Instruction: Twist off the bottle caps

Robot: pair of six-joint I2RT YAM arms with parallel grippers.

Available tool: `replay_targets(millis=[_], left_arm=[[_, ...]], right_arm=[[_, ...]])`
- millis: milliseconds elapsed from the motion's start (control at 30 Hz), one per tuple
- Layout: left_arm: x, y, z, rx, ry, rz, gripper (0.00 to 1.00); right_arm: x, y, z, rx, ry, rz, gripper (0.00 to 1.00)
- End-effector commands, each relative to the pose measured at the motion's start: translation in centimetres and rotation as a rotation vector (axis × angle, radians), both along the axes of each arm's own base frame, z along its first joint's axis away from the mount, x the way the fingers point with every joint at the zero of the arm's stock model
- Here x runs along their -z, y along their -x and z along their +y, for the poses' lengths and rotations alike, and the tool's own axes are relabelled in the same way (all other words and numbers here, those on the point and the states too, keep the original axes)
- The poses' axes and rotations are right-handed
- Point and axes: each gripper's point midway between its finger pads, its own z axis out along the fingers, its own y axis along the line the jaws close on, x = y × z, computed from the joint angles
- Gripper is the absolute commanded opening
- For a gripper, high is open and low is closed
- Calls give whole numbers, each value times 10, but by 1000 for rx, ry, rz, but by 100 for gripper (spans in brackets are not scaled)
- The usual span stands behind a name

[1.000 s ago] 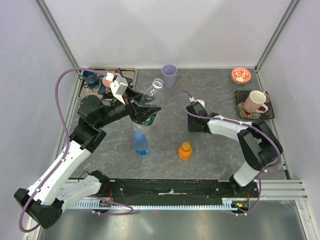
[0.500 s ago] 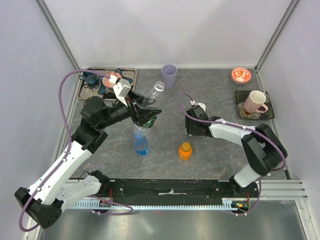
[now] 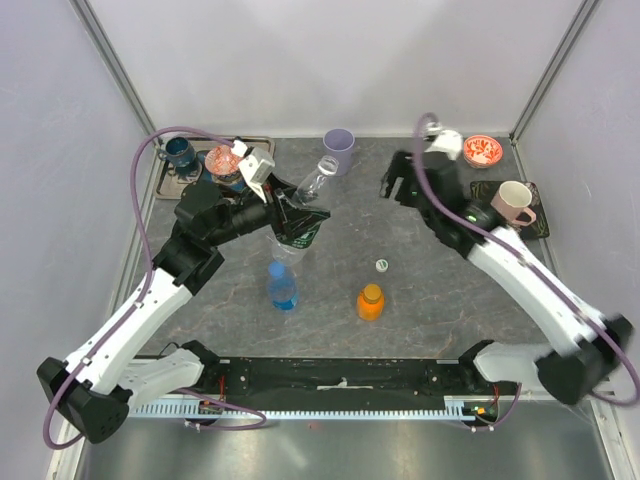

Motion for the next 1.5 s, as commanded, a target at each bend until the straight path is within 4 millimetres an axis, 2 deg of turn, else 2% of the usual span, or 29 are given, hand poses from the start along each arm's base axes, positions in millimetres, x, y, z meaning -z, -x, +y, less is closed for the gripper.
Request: replay_targets(millis=[0,33,100,167,233,300,433,667,833,967,1067,1100,1133,1167,1200,1233,1300,1333,1367,1433,1467], left_arm=[[-19,-5,-8,17,-6,-73,50],[-15,-7,-11,26,-12,-65,50],[-15,-5,-17,55,-14,-64,50],[-11,-5,-25,76,-23,-51,50],[-11,-4,-30,96,-27,-45,50],[-9,-1,-38,123,-39,-37,50],[-7,2,-49,149,-62,-36,50],[1,4,-63,173,-101,-17,50],[1,0,-66,168,-105,-24,50],[0,-1,-67,159,-107,-26,50],[0,-2,-66,151,-109,-34,50],[-1,-2,-66,149,-109,-39,51],[-1,-4,-66,139,-111,-40,52],[-3,-5,-64,132,-112,-54,55],[-6,-7,-63,118,-112,-63,60],[-7,-13,-59,77,-121,-62,64],[-17,-21,-54,20,-135,-96,99],[-15,-31,-46,-49,-166,-85,99],[-30,-37,-41,-93,-167,-113,99],[-40,-55,-24,-233,-189,-114,99],[-48,-59,-16,-279,-201,-114,100]], right_arm=[[-121,40,-4,-111,-240,-301,83],[-158,53,1,-178,-332,-420,85],[-171,73,26,-345,-429,-433,86],[-185,85,43,-452,-484,-435,89],[-190,94,61,-550,-531,-417,90],[-193,96,66,-585,-545,-415,91],[-185,95,82,-654,-547,-369,91],[-183,95,87,-679,-553,-370,90],[-177,97,90,-702,-551,-351,84],[-169,95,89,-689,-538,-335,72],[-169,97,88,-692,-534,-337,50],[-170,98,88,-694,-534,-339,36],[-170,98,87,-693,-530,-338,28],[-172,99,86,-691,-530,-341,20],[-173,98,85,-688,-526,-346,8],[-173,98,82,-673,-516,-349,1],[-181,94,78,-647,-501,-366,0],[-181,92,74,-621,-486,-358,0],[-193,85,63,-553,-463,-398,0],[-194,74,47,-451,-417,-398,0],[-207,63,27,-332,-386,-438,0]])
